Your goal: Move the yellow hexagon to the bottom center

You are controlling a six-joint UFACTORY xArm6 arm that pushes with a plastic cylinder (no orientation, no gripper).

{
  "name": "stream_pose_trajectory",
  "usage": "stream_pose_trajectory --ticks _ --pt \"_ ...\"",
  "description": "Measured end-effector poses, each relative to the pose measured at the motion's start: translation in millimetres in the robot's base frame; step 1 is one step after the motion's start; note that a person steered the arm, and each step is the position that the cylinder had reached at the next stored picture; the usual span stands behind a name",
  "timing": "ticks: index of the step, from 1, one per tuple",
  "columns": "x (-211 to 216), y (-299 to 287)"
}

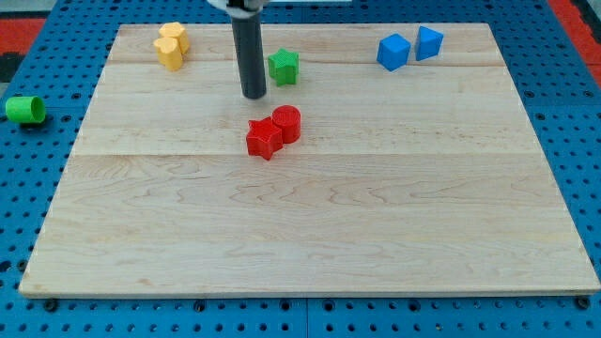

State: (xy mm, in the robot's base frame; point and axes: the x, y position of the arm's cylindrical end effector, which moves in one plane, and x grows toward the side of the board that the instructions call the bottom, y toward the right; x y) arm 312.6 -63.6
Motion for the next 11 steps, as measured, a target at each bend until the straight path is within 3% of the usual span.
stream_pose_trajectory --ticks 1,2,3,4,5,6,7,11 --pt "-42 48" --pt "-61 118" --pt "-79 153" --pt "-45 95" --pt "-4 -24" --pt "38 -81" --pt "62 -91" --pt "72 -105"
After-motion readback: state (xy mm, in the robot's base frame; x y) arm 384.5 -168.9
